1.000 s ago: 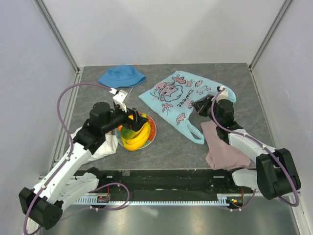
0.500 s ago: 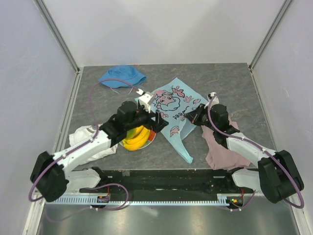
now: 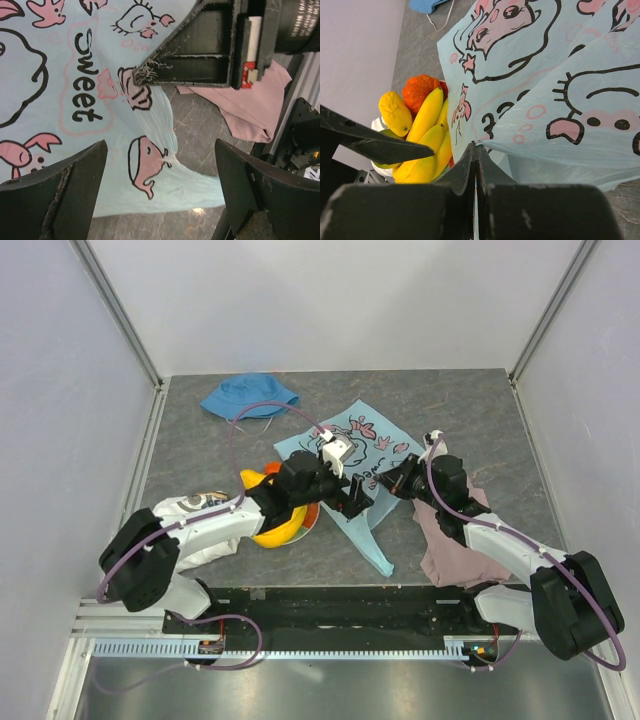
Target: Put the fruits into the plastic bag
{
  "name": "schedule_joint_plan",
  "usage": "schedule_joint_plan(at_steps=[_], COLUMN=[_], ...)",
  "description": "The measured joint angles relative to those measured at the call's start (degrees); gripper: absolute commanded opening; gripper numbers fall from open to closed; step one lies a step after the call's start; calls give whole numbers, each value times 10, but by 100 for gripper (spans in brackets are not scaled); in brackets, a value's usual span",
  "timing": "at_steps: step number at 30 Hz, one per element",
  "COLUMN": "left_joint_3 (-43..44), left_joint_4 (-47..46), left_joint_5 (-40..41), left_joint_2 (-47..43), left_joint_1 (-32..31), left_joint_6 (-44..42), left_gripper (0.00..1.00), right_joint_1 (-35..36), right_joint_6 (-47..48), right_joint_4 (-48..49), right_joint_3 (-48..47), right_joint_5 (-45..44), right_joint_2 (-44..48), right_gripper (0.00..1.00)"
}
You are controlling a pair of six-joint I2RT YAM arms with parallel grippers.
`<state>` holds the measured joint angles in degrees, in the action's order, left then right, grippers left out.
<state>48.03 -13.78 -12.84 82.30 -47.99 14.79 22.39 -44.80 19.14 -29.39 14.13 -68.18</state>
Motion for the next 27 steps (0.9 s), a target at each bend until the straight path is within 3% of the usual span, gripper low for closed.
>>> schedule_joint_plan(at_steps=[7,10,13,14,15,16,17,19,20,23,27], left_joint_3=[29,41,52,56,59,61,63,67,68,72,84], left_joint_4=[-25,-28,-30,-30,-31,-31,-31,-31,-31,-31,-23], left_joint_5=[3,10,18,22,23,24,26,33,36,47,55], left_joint_2=[63,87,111,118,124,129,134,143,143,144,144], left_joint_1=[-1,-3,-5,-6,-6,-7,-7,-7,-7,-7,-3], left_joint_6=[2,2,3,4,5,7,8,7,10,10,11], left_gripper=[95,87,64,50,45,34,15,2,2,2,2], right_joint_1=[5,7,7,7,7,7,8,8,8,9,9], right_joint_6=[-12,-17,-22,-24,-24,-24,-25,-26,-26,-32,-22], right_joint_4=[0,0,0,0,0,0,-1,-5,-8,-16,-44], right_joint_3=[0,0,0,0,0,0,0,0,0,3,6], right_joint_5=[0,0,0,0,-1,-1,-3,-5,-7,-17,-40], right_joint_2=[4,11,19,22,24,26,30,33,36,48,97], right_gripper=[0,0,0,0,0,0,0,12,27,48,60])
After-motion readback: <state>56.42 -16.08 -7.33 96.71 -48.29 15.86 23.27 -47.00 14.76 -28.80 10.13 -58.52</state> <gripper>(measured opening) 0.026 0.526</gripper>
